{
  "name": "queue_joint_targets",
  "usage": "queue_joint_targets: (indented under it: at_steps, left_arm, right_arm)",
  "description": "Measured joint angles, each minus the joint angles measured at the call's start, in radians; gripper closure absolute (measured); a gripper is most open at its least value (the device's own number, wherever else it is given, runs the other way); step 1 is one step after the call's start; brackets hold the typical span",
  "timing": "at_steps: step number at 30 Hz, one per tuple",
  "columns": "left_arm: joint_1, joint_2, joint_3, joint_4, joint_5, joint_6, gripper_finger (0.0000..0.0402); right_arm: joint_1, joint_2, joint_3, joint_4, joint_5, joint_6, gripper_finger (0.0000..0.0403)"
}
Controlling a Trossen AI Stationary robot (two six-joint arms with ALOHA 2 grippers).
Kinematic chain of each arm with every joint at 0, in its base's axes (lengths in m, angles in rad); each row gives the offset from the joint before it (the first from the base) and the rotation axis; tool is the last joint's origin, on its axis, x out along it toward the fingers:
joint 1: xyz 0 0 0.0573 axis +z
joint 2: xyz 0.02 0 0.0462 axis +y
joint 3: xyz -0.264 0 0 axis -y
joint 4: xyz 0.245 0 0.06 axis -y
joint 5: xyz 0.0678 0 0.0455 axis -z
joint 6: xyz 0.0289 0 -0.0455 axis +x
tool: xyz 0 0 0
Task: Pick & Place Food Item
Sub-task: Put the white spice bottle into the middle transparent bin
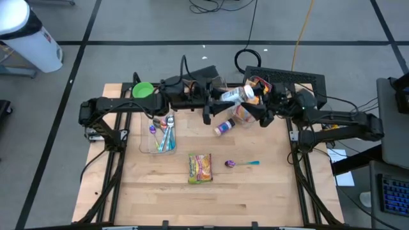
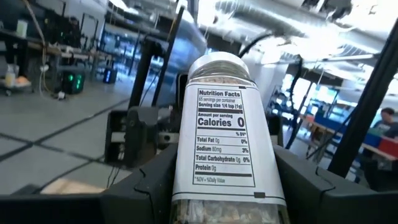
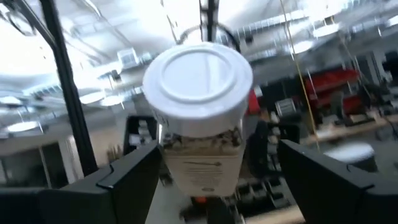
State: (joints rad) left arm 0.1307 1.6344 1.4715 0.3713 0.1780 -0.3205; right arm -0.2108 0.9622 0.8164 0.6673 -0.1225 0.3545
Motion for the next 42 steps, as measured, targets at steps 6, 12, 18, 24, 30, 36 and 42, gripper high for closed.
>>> queue_joint_targets:
  at_steps: [6, 12, 18, 24, 30, 36, 42]
  left_arm:
    - [0.000, 0.015, 0.001, 0.056, -0.002, -0.006, 0.0197]
    - [0.000, 0.027, 0.001, 0.052, 0.001, -0.016, 0.0197]
    - [0.000, 0.029, 0.001, 0.052, 0.000, -0.016, 0.0197]
    - [0.001, 0.029, 0.001, 0.050, -0.007, -0.011, 0.0197]
    - [0.002, 0.029, 0.001, 0.033, -0.017, -0.015, 0.0197]
    - [0.005, 0.031, 0.001, -0.019, 0.013, -0.043, 0.0128]
    - [0.015, 0.024, 0.000, -0.064, 0.033, -0.056, 0.0084]
  right_arm:
    - [0.003, 0.062, -0.006, 0.159, -0.001, 0.043, 0.0094]
    - [0.003, 0.106, -0.006, 0.218, -0.005, 0.079, 0.0094]
    - [0.003, 0.119, -0.006, 0.242, -0.009, 0.085, 0.0114]
    - [0.003, 0.119, -0.006, 0.246, -0.013, 0.078, 0.0183]
    - [0.002, 0.119, -0.006, 0.245, -0.028, 0.067, 0.0209]
    - [0.003, 0.120, -0.006, 0.236, -0.039, 0.091, 0.0209]
    - [0.000, 0.120, -0.006, 0.225, -0.040, 0.107, 0.0209]
